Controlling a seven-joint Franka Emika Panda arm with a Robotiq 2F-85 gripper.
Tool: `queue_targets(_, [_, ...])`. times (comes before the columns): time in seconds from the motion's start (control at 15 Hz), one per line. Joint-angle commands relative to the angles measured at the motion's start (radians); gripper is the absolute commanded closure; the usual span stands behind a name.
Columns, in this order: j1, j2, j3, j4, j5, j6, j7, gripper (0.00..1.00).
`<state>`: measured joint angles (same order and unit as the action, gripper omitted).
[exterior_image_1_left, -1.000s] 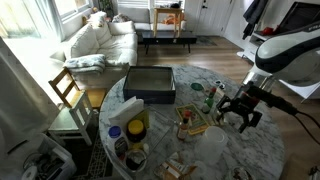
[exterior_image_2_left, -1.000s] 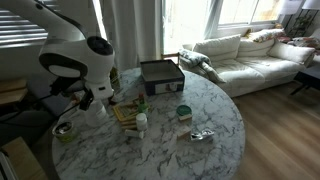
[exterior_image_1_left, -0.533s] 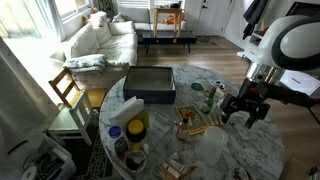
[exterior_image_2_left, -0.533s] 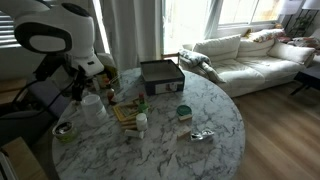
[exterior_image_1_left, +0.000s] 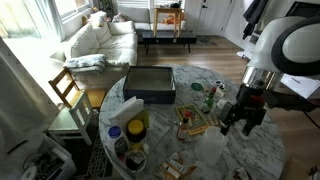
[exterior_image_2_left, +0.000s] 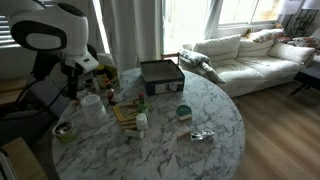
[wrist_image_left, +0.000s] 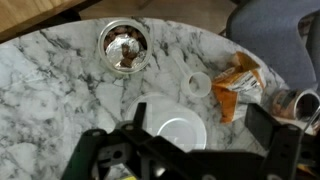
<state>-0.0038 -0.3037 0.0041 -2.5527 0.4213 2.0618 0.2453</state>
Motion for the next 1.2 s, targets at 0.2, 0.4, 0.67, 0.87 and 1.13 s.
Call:
queue_targets(0.2, [0.102, 0.012, 0.133, -0.028, -0.091, -0.050, -0.005, 0.00])
queue_targets(0.4, [0.124, 0.036, 0.193, -0.073, -0.167, 0.044, 0.011, 0.00])
queue_targets(0.67, [0.137, 0.052, 0.192, -0.081, -0.171, 0.080, 0.007, 0.00])
queue_targets(0.87, [0.138, 0.063, 0.194, -0.090, -0.179, 0.096, 0.007, 0.00])
queue_targets(1.13, [0.128, 0.107, 0.192, -0.165, -0.154, 0.399, 0.043, 0.00])
